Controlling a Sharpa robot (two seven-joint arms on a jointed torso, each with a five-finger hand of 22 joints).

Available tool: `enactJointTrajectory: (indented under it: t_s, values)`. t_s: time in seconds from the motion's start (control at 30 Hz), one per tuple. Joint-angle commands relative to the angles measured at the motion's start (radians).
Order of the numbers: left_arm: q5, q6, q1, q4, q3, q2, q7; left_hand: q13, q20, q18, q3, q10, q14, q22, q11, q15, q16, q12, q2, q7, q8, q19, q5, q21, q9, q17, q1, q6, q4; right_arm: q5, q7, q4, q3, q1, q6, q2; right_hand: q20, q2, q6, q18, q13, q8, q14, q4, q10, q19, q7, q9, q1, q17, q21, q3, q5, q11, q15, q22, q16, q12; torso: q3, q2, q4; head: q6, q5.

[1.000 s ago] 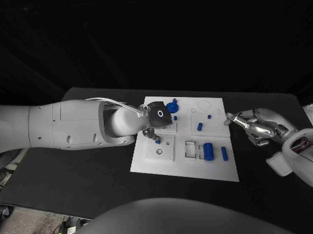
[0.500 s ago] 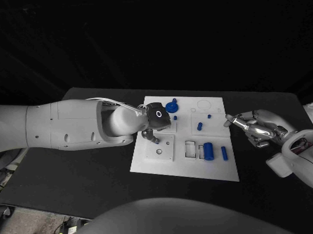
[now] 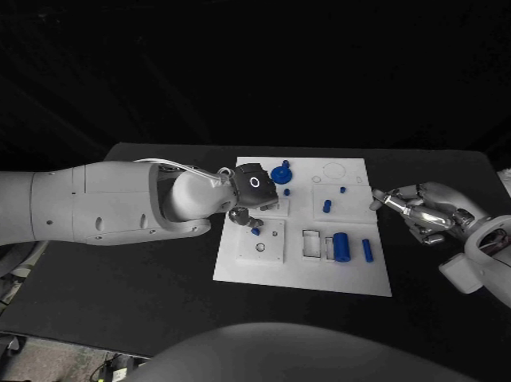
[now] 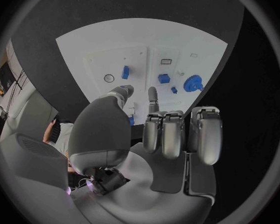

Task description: Assemble the parts on the task board

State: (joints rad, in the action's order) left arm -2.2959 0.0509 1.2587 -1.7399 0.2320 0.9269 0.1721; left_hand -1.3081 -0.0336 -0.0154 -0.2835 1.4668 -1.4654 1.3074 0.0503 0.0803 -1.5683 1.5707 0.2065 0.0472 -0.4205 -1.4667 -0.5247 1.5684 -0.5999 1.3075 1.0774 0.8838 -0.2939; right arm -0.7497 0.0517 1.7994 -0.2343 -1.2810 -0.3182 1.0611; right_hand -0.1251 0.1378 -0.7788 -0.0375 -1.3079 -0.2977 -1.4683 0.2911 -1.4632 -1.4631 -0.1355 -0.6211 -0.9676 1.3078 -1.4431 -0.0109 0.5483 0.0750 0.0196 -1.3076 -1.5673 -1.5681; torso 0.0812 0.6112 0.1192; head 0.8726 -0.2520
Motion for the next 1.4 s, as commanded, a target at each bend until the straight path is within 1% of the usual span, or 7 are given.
enactJointTrajectory:
  t_s: [0.03, 0.27, 0.57, 0.8, 1.0, 1.27, 1.4]
  values:
    - [0.003, 0.115, 0.001, -0.009, 0.000, 0.009, -0.012, -0.263, 0.003, 0.015, -0.014, 0.104, -0.105, 0.263, 0.003, 0.004, -0.002, 0.000, 0.004, 0.002, -0.004, -0.104, 0.010, 0.002, -0.004, 0.263, 0.007, -0.010, -0.001, -0.012, 0.008, -0.002, -0.001, 0.006, 0.028, 0.001, 0.001, 0.004, 0.006, -0.003, -0.263, -0.007, -0.102, 0.002, -0.108, 0.004, -0.002, -0.001, -0.008, 0.263, 0.005, -0.006, 0.005, -0.006, -0.006, -0.210, -0.003, -0.003, 0.0014, 0.002, 0.0025, 0.000, -0.003]
    - [0.009, 0.139, 0.002, -0.028, 0.000, 0.038, -0.060, -0.263, 0.002, 0.015, -0.018, 0.104, -0.105, 0.263, 0.002, 0.003, -0.002, 0.000, 0.016, 0.009, -0.012, -0.104, 0.033, 0.002, -0.009, 0.263, -0.002, -0.008, -0.001, -0.012, 0.018, -0.009, -0.001, 0.021, 0.042, 0.001, 0.001, 0.014, 0.007, -0.003, -0.263, -0.010, -0.102, 0.003, -0.108, 0.006, -0.002, -0.001, 0.000, 0.263, 0.006, -0.009, -0.007, -0.007, -0.006, -0.210, -0.003, -0.003, 0.0028, 0.002, 0.0054, 0.000, -0.009]
    - [-0.054, -0.011, 0.002, -0.051, 0.000, 0.048, -0.069, -0.263, -0.003, 0.015, 0.133, 0.104, -0.105, 0.263, -0.005, -0.004, -0.002, 0.000, 0.016, 0.013, -0.036, -0.104, 0.082, 0.002, -0.017, 0.263, 0.033, 0.018, -0.001, -0.012, 0.020, -0.012, -0.001, 0.028, 0.047, 0.001, 0.001, 0.015, 0.005, -0.003, -0.263, -0.013, -0.102, 0.003, -0.108, 0.006, -0.002, -0.002, 0.004, 0.263, 0.006, -0.013, -0.014, -0.007, -0.006, -0.210, -0.003, -0.003, 0.0046, 0.003, 0.0082, 0.000, -0.009]
    - [-0.104, -0.084, 0.002, -0.061, 0.000, 0.044, -0.055, -0.263, -0.005, 0.015, 0.166, 0.104, -0.105, 0.263, -0.006, -0.006, -0.002, 0.000, 0.010, 0.006, -0.055, -0.104, 0.191, 0.002, -0.024, 0.263, 0.040, 0.038, -0.002, -0.013, 0.025, -0.011, -0.001, 0.030, 0.049, 0.001, 0.001, 0.015, 0.004, -0.003, -0.263, -0.015, -0.102, 0.002, -0.108, 0.007, -0.001, -0.002, 0.004, 0.263, 0.007, -0.015, -0.015, -0.007, -0.006, -0.209, -0.003, -0.003, 0.0055, 0.004, 0.0099, 0.000, -0.009]
    - [-0.134, -0.115, 0.002, -0.061, 0.000, 0.040, -0.060, -0.263, -0.006, 0.015, 0.244, 0.104, -0.105, 0.263, -0.008, -0.008, -0.002, 0.000, 0.026, 0.004, -0.076, -0.104, 0.337, 0.002, -0.039, 0.263, 0.057, 0.079, -0.003, -0.014, 0.028, -0.011, -0.001, 0.030, 0.052, 0.000, 0.001, 0.012, 0.001, -0.004, -0.263, -0.017, -0.102, 0.001, -0.108, 0.007, -0.001, -0.003, 0.004, 0.263, 0.008, -0.018, -0.020, -0.008, -0.006, -0.209, -0.003, -0.003, 0.0063, 0.005, 0.0119, 0.000, -0.013]
    - [-0.176, -0.095, -0.002, -0.038, 0.000, 0.016, -0.067, -0.263, -0.008, 0.015, 0.279, 0.104, -0.105, 0.263, -0.009, -0.010, -0.002, 0.000, 0.026, 0.001, -0.074, -0.104, 0.339, 0.002, -0.043, 0.263, 0.048, 0.075, -0.004, -0.017, 0.026, -0.013, -0.001, 0.032, 0.050, -0.002, 0.001, 0.008, -0.001, -0.004, -0.263, -0.021, -0.102, -0.002, -0.108, 0.010, 0.001, -0.003, -0.003, 0.263, 0.011, -0.019, -0.021, -0.009, -0.007, -0.208, -0.003, -0.003, 0.0075, 0.006, 0.0139, 0.000, -0.019]
    - [-0.180, -0.078, -0.003, -0.028, 0.000, 0.003, -0.081, -0.263, -0.008, 0.015, 0.246, 0.104, -0.105, 0.263, -0.010, -0.011, -0.002, 0.000, 0.013, 0.004, -0.075, -0.104, 0.299, 0.002, -0.048, 0.263, 0.047, 0.083, -0.003, -0.017, 0.027, -0.013, -0.001, 0.032, 0.052, -0.003, 0.001, 0.008, -0.001, -0.004, -0.263, -0.021, -0.102, -0.002, -0.108, 0.010, 0.001, -0.003, -0.003, 0.263, 0.011, -0.019, -0.021, -0.009, -0.007, -0.208, -0.003, -0.003, 0.0081, 0.006, 0.0143, 0.000, -0.022]
